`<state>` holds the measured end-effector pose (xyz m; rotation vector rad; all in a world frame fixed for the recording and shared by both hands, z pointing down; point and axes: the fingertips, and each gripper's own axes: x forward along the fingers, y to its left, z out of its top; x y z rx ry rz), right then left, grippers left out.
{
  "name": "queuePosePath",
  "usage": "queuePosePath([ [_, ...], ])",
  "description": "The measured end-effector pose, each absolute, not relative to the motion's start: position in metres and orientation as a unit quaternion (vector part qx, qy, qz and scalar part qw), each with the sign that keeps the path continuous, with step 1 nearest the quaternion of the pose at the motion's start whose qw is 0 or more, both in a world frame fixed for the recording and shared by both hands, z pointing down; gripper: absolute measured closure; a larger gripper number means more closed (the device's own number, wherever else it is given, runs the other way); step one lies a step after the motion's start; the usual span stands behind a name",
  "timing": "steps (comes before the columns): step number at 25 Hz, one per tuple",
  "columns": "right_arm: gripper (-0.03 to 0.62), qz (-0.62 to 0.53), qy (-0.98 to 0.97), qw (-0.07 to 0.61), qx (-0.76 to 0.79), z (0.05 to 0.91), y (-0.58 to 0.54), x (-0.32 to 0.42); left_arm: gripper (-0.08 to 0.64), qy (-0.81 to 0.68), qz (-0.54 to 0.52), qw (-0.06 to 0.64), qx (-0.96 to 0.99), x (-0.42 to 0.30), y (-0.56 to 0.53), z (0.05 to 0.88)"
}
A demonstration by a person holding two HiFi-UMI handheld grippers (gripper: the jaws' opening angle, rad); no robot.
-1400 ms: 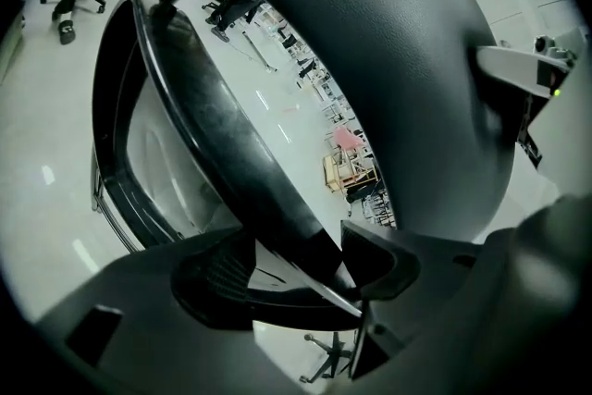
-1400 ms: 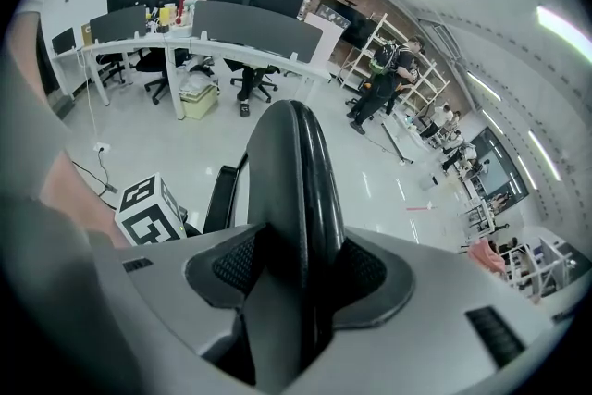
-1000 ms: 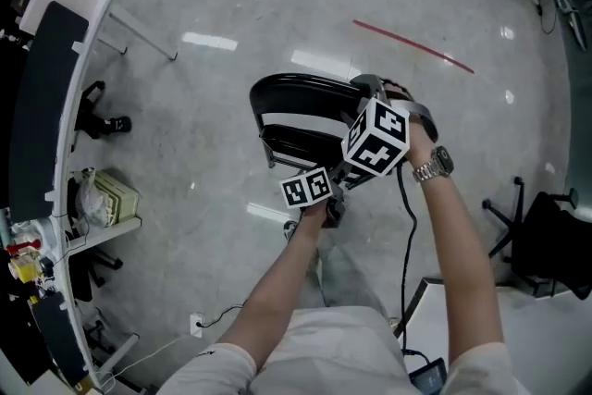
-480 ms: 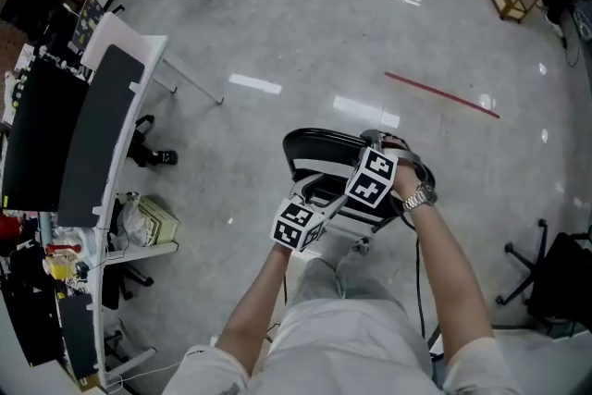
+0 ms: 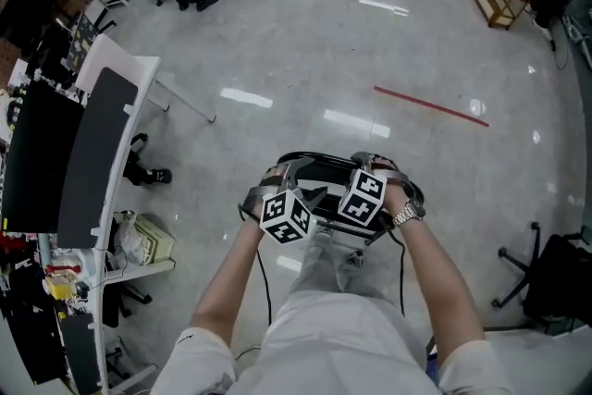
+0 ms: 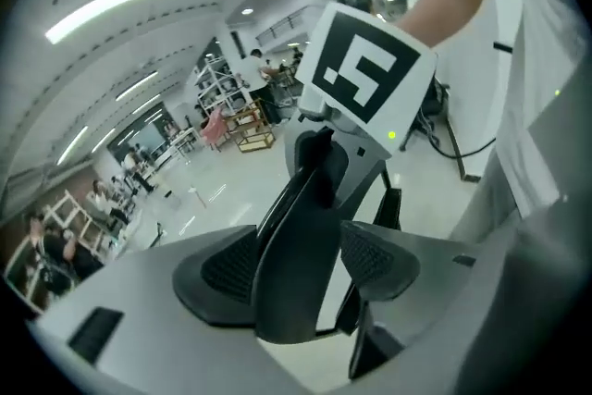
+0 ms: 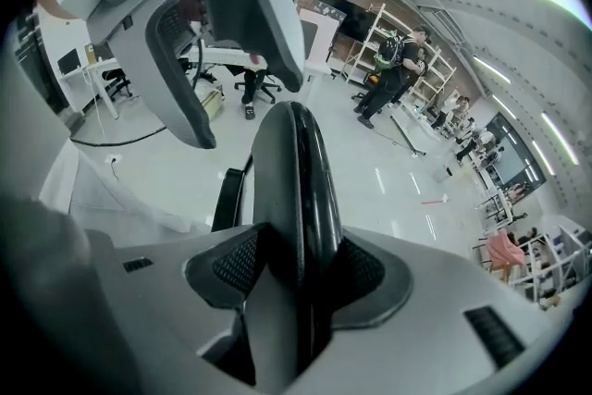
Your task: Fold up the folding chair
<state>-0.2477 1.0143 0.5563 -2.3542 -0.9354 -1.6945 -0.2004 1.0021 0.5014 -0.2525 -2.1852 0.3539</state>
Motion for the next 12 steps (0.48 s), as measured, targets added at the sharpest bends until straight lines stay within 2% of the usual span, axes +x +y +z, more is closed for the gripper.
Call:
queuePosePath([
  [5,0.388,-0.557,-0.296,0.067,-0.773,0.558,1.003,-0.238,0.268,-0.843,0.229,0.487,-0.002,-0.213,1.015,0.512],
  [12,0.388,-0.579,-0.285,0.081,-0.76,0.56,0.988,-0.226,0.268,-0.787,0.219,0.536,0.213,-0.209,0.982,0.566],
])
